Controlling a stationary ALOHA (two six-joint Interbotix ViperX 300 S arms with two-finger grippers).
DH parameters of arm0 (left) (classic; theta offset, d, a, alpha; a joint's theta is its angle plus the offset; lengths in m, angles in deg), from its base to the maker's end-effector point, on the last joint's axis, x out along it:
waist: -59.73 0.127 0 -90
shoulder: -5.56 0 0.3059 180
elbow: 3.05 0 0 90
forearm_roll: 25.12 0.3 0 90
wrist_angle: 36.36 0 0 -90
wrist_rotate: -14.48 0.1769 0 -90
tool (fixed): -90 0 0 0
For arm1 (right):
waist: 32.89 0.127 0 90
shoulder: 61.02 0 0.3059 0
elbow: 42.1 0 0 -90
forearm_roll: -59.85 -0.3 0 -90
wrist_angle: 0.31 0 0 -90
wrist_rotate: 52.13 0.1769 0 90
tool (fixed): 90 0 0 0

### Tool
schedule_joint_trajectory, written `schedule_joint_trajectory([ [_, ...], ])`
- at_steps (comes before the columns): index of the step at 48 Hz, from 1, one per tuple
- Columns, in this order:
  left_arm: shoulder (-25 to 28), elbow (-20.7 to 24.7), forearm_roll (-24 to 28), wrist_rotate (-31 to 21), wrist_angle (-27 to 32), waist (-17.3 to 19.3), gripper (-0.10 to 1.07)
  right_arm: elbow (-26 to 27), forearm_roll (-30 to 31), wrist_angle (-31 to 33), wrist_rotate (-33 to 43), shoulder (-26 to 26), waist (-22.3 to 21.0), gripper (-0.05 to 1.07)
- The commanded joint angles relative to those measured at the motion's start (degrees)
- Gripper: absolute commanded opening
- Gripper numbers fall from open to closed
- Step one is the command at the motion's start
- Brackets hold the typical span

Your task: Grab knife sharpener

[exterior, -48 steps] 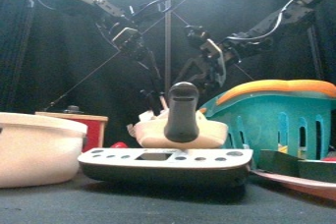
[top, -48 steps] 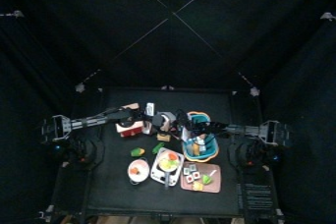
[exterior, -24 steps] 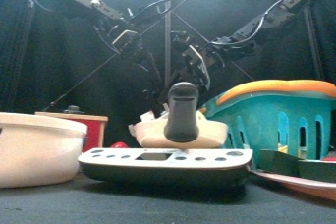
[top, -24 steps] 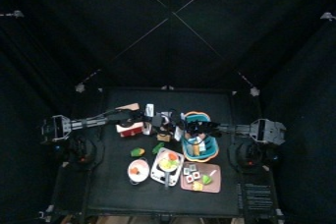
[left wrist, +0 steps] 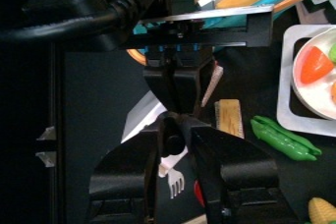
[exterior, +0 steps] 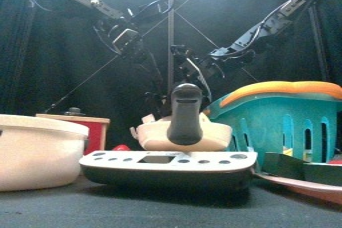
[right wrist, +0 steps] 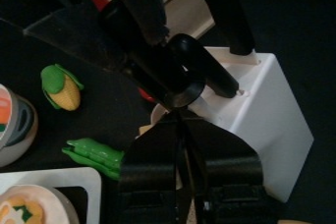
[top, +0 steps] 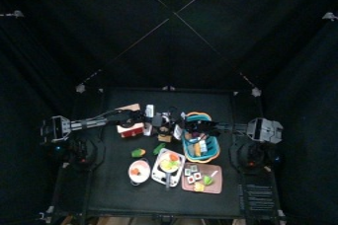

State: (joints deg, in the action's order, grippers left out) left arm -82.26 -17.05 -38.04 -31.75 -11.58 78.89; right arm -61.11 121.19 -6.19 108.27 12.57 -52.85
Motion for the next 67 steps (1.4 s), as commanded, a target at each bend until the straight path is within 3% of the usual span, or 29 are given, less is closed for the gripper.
schedule_joint_trajectory([
  [1, -1.76, 0.7, -0.26, -0.09, -0.35, -0.26, 0.65, 1.23, -0.09, 0.62, 0.09, 1.05, -0.53, 0.33],
  [34, -8.61, -2.2, -0.35, -0.26, 0.0, -1.49, 0.65, 1.32, -1.93, 3.52, 0.18, 0.35, -0.62, 0.33],
  [47, -11.51, -2.55, -2.64, -0.35, 2.02, -1.58, 0.65, 1.41, -2.02, 3.6, 0.18, 0.35, -0.62, 0.33],
  [67, -19.07, -6.24, -2.72, -0.35, 4.39, -1.67, 0.64, 1.49, -2.02, 3.6, 0.35, 0.35, -0.62, 0.33],
])
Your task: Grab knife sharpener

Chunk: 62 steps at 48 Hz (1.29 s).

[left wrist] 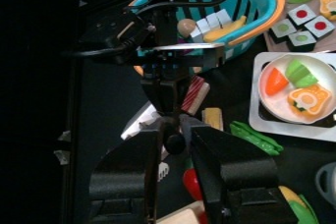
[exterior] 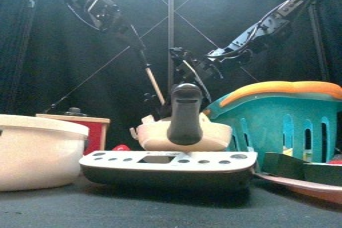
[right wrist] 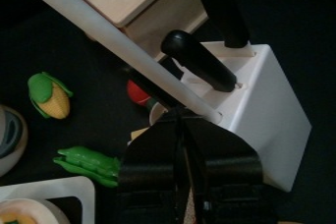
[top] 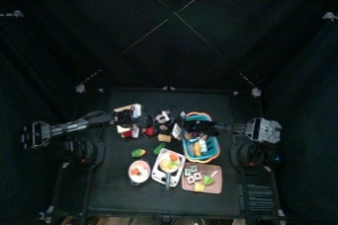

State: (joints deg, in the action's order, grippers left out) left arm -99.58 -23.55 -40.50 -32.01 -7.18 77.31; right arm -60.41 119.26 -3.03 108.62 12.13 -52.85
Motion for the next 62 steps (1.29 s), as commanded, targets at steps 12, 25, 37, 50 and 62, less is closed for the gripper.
schedule_joint_trajectory([
  [12, -7.29, -1.67, -1.05, -0.09, -0.79, -0.18, 0.65, 0.79, -0.09, 0.44, 0.09, 0.79, -0.62, 0.33],
  [25, -12.39, -4.39, -2.29, -0.09, -1.67, 0.0, 0.65, 0.7, -0.09, 0.44, 0.0, 0.79, -0.62, 0.33],
  [37, -17.31, -9.32, -4.48, 0.0, -5.1, -0.18, 0.65, 0.97, -0.09, 0.44, -0.18, 0.88, -0.62, 0.33],
  [50, -17.67, -11.69, -5.98, 0.0, -6.33, -0.09, 0.65, 0.88, 0.0, 0.44, -0.26, 1.49, -0.62, 0.33],
  [62, -17.67, -12.22, -7.38, 0.0, -6.42, -0.79, 0.65, 0.88, 0.09, 0.44, -0.26, 1.41, -0.53, 0.32],
])
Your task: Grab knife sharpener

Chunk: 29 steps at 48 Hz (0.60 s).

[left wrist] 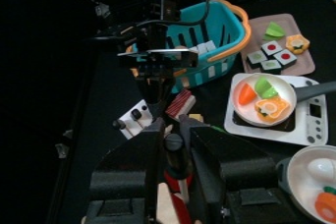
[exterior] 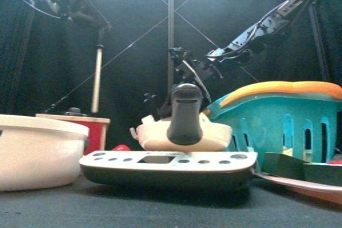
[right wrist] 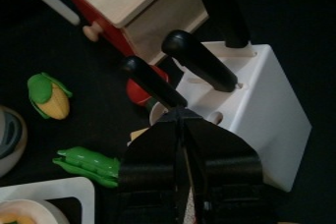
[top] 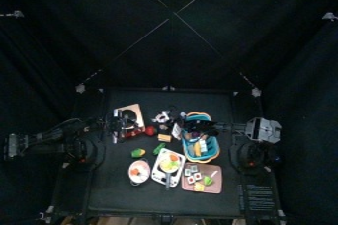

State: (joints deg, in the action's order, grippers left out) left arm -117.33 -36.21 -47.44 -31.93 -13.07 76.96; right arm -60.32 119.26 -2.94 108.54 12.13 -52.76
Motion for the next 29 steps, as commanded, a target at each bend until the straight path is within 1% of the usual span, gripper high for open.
schedule_joint_trajectory([
  [1, 0.09, 0.26, -0.44, 0.0, -0.44, -0.62, 0.65, 0.79, 0.09, 0.44, -0.18, 1.49, -0.53, 0.32],
  [9, 0.09, -0.18, -0.44, -0.09, -0.44, -1.14, 0.65, 0.79, 0.18, 0.35, -0.18, 1.49, -0.53, 0.32],
  [29, 0.09, -0.53, -0.44, -0.09, -0.44, -1.14, 0.65, 0.88, 0.18, 0.44, -0.18, 1.49, -0.53, 0.32],
])
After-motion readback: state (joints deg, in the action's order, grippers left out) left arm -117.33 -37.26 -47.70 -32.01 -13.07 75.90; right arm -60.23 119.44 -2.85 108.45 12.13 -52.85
